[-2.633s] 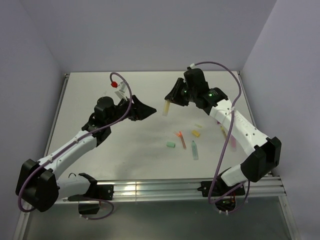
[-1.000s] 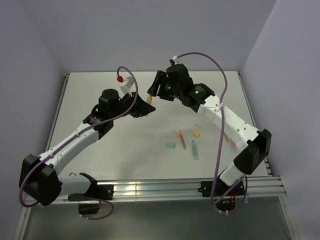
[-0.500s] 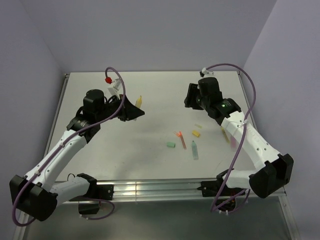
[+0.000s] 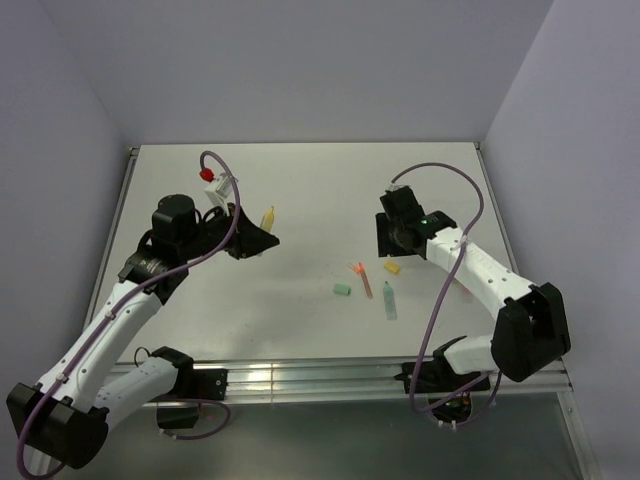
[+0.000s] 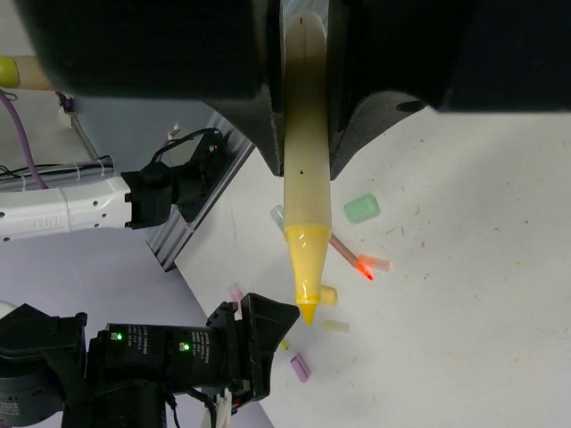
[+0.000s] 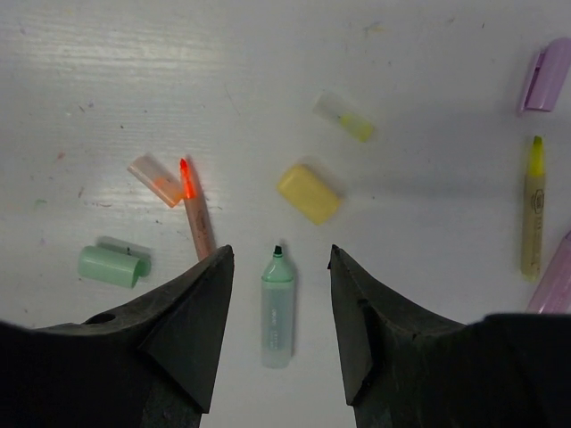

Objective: Insert the pens into the pen caps

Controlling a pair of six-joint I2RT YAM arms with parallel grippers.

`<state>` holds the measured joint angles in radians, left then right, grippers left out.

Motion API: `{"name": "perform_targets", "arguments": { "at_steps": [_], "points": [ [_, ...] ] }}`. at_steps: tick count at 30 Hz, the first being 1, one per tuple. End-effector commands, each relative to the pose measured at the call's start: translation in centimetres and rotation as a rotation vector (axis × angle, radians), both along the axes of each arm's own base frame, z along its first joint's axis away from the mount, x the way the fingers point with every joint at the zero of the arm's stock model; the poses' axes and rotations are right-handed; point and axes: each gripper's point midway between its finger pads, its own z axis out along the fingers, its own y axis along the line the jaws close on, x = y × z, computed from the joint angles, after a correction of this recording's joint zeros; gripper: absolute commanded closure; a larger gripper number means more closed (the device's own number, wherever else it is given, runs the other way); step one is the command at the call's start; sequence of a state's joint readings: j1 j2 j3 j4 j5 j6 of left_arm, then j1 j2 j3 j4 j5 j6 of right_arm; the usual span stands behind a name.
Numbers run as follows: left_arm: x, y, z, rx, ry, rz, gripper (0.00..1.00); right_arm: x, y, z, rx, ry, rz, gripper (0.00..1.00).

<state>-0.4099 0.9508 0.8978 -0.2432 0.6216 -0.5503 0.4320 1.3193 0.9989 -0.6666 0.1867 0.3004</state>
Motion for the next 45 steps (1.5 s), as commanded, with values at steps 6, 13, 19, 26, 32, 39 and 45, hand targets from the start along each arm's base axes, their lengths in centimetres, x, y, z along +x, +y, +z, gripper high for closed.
{"name": "perform_targets", "arguments": {
  "at_steps": [6, 13, 19, 26, 32, 39, 45],
  "points": [
    [0.2, 0.7, -0.3, -0.005, -0.050, 0.007, 1.00, 0.3, 0.0, -3.9, -0.061, 0.084, 0.044, 0.44],
    [0.2, 1.0, -0.9, 0.000, -0.049, 0.016, 1.00, 0.9, -0.2, -5.7, -0.095, 0.122, 0.047, 0.44],
    [0.3, 1.1, -1.1, 0.001, -0.045, 0.019, 1.00, 0.7, -0.9, -6.8, -0.138, 0.162, 0.046, 0.44],
    [0.3, 1.0, -1.4, 0.000, -0.037, 0.011, 1.00, 0.9, -1.5, -7.7, -0.181, 0.184, 0.023, 0.44],
    [0.3, 0.9, -1.5, -0.001, -0.030, 0.005, 1.00, 1.1, -1.7, -8.7, -0.197, 0.211, 0.013, 0.44],
    [0.5, 1.0, -1.6, 0.003, -0.028, 0.012, 1.00, 1.7, -1.3, -8.8, -0.170, 0.208, 0.014, 0.45],
    [0.7, 1.0, -2.0, 0.008, -0.018, 0.013, 1.00, 2.1, -1.0, -9.0, -0.128, 0.212, 0.012, 0.47]
  ]
}}
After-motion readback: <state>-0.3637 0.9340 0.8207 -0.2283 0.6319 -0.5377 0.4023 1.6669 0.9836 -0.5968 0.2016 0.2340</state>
